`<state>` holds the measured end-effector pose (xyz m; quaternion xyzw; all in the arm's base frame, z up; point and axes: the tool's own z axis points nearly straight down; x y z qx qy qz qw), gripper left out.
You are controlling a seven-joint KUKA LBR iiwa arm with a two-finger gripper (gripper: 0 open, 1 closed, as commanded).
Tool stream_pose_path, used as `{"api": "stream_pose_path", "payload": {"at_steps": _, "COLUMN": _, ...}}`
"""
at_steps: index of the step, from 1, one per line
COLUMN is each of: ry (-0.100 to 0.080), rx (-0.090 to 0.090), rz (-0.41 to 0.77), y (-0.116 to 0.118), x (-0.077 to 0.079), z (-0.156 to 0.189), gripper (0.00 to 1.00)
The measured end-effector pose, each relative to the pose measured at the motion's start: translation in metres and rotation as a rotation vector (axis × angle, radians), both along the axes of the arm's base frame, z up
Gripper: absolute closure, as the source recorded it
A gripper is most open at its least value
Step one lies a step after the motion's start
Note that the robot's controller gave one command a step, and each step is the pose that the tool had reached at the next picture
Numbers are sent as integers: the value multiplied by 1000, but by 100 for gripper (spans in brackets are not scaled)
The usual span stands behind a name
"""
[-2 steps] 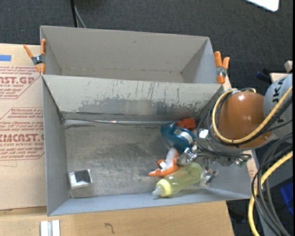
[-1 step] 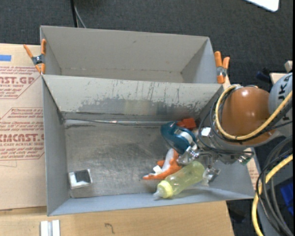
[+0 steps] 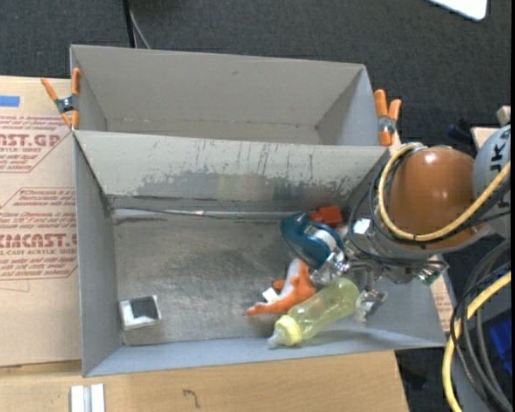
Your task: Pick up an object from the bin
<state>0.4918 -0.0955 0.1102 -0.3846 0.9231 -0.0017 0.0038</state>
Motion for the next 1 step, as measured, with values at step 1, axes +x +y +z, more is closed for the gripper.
{"api": "stream_pose_path", "payload": {"at_steps": 1, "ry": 2, "rx": 1, "rz": 0, "y": 0, "x": 0, "z": 3, "gripper": 100}}
